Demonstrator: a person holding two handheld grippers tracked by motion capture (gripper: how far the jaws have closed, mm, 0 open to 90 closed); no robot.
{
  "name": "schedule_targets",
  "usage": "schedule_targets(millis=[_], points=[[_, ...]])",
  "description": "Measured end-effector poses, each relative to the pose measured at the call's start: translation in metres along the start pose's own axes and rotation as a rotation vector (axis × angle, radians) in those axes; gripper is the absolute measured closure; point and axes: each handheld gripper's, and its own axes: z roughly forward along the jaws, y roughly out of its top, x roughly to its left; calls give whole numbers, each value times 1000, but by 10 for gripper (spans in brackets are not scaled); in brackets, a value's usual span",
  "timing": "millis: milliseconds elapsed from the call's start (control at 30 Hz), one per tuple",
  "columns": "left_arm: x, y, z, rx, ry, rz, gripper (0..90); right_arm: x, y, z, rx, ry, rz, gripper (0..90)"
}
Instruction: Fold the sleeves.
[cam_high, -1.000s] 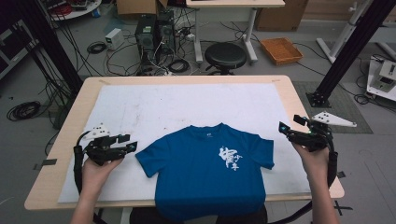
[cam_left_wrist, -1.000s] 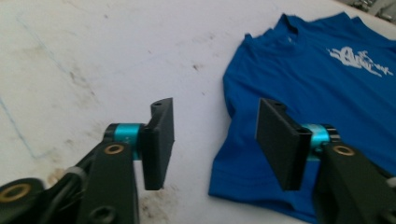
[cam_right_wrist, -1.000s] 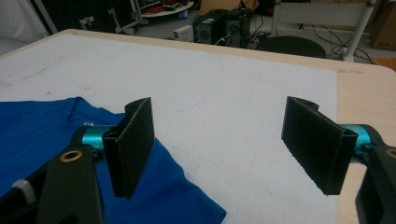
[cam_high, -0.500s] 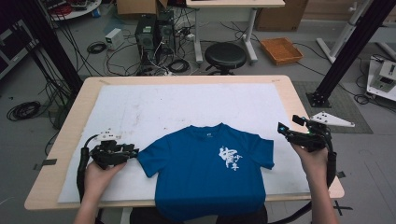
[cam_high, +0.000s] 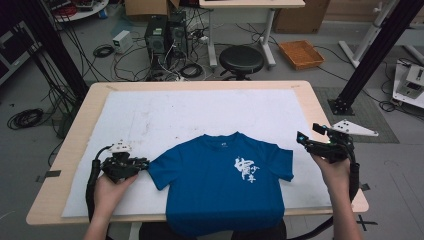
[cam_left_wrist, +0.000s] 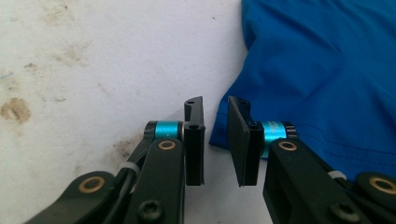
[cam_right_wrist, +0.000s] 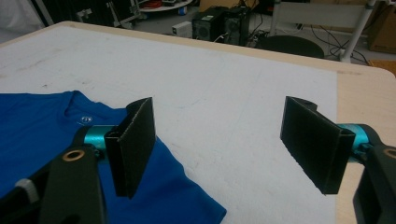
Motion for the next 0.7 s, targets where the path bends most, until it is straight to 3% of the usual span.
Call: schedule_targets(millis=[100,200,367,467,633,700], points=[[-4,1,1,7,18,9,773,1,0,0,-1,-2,-2,265],[-4,-1,1,-3,12,2,845,0,0,0,0,-6,-5,266],[-2,0,-1,3,-11,-41,878,0,1,-2,-9,-6,-9,266],[-1,2,-7,-12,-37,-46,878,0,1,-3,-13,-6,-4,266],[-3,14,-20,-78,-104,-135,879,2,4,-6,-26,5,4,266],[-7,20,-23,-119,-157,-182,880,2,5,-7,-34,6,1,266]])
